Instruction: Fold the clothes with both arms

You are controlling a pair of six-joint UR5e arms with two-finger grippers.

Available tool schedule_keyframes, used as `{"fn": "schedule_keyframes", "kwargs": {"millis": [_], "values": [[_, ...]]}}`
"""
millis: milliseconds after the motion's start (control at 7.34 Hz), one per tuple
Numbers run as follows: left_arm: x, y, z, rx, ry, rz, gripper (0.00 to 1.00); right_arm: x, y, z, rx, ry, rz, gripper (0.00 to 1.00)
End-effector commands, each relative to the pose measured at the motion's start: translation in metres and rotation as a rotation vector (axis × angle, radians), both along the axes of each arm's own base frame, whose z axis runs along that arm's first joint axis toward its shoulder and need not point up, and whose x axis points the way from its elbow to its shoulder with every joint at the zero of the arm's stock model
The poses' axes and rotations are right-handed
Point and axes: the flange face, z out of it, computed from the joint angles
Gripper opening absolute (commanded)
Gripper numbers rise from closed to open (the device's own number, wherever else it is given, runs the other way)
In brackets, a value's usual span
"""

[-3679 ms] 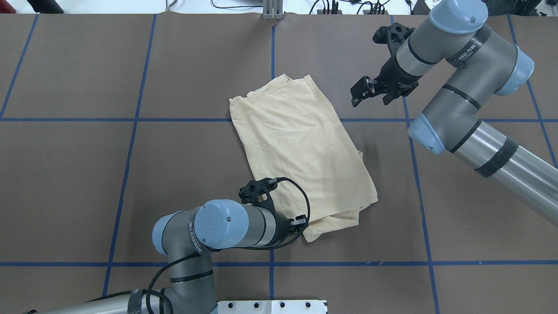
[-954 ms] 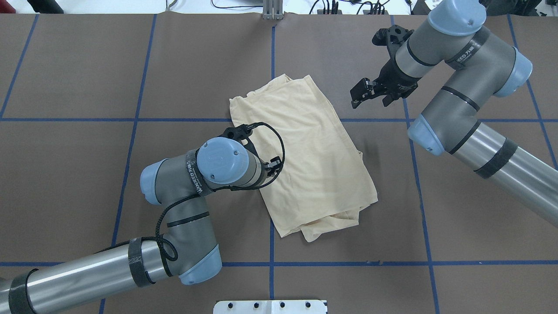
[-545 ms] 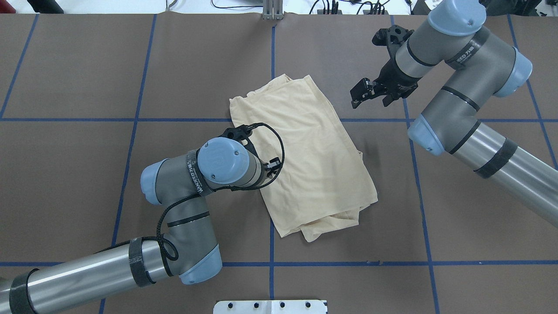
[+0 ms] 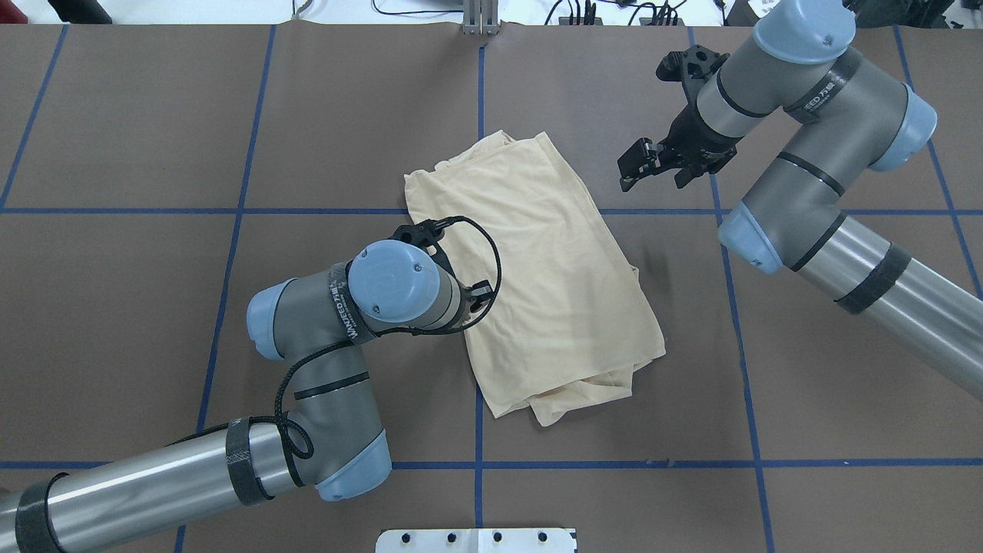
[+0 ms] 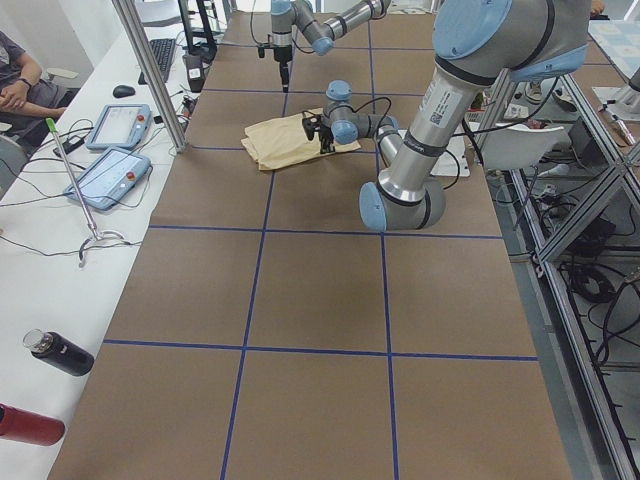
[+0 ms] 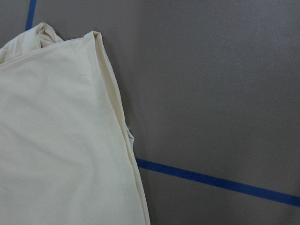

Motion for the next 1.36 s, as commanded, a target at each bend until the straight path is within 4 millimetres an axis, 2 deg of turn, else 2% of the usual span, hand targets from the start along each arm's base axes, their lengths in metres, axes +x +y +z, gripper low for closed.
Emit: {"fn": "schedule_keyframes", "kwargs": {"millis": [0,272,681,817,954,1090,1226], "values": [[-0.009,-0.014,0.004,-0.012,-0.027,-0.024,0.0,0.0,0.0,0.001,0.0,0.002,0.001,1.0],[-0.029,-0.043,0.007,0.024,-0.044,-0.048,0.0,0.0,0.0,0.001,0.0,0.002,0.001,1.0],[-0.055,-0.084,0.024,0.079,-0.106,-0.061,0.0,0.0,0.0,0.001,0.0,0.002,0.001,1.0],[-0.058,-0.086,0.031,0.083,-0.121,-0.062,0.0,0.0,-0.001,0.0,0.001,0.001,0.001,0.99],[-0.06,-0.086,0.036,0.09,-0.129,-0.074,0.28,0.0,-0.001,-0.001,0.001,0.0,0.002,0.99],[-0.063,-0.084,0.053,0.085,-0.14,-0.071,0.99,0.0,-0.001,-0.001,0.001,0.0,0.002,1.0],[-0.079,-0.075,0.058,0.158,-0.094,-0.048,1.0,0.0,0.0,-0.001,0.001,-0.001,0.0,1.0]]}}
